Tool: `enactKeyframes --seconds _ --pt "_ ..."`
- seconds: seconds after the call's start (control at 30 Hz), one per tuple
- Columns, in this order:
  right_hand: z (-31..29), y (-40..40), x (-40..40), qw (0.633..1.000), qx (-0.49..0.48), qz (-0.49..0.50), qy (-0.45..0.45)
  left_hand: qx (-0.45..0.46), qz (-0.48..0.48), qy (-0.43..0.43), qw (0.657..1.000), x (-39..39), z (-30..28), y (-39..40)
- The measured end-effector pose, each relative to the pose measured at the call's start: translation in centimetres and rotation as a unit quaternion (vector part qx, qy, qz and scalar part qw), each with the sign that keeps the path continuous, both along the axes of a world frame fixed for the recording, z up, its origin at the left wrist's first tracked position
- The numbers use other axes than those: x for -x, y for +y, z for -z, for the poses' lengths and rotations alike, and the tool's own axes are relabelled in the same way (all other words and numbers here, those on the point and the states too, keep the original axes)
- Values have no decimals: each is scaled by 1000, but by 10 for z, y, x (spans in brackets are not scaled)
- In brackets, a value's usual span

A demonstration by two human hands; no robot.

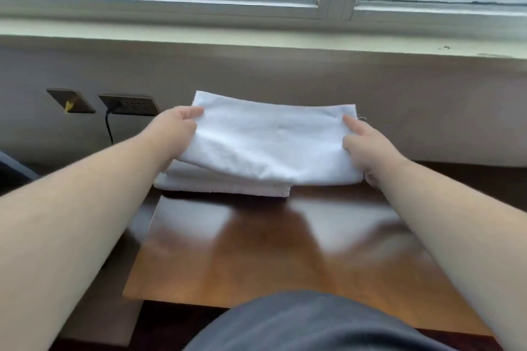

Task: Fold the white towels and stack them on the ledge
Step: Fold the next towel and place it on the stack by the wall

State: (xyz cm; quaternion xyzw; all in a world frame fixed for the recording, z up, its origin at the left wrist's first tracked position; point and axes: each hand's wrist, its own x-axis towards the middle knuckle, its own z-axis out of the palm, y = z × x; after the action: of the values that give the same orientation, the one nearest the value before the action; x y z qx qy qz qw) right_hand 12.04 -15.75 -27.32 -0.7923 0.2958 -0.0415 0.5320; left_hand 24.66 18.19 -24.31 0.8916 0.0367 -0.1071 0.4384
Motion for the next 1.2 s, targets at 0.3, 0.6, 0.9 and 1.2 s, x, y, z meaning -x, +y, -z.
enactKeyframes --seconds 0.3,0.6,0.9,1.2 --pt "13 49 -71 996 -87 -27 23 -32 -1 16 999 -58 21 55" --pt "54 72 -106 994 -21 -56 87 -25 13 38 999 -102 83 76" --pt "87 71 -104 992 21 -37 119 -86 58 97 990 -121 134 69" --pt "116 80 -96 964 -188 41 184 -20 -33 234 972 -113 152 70"
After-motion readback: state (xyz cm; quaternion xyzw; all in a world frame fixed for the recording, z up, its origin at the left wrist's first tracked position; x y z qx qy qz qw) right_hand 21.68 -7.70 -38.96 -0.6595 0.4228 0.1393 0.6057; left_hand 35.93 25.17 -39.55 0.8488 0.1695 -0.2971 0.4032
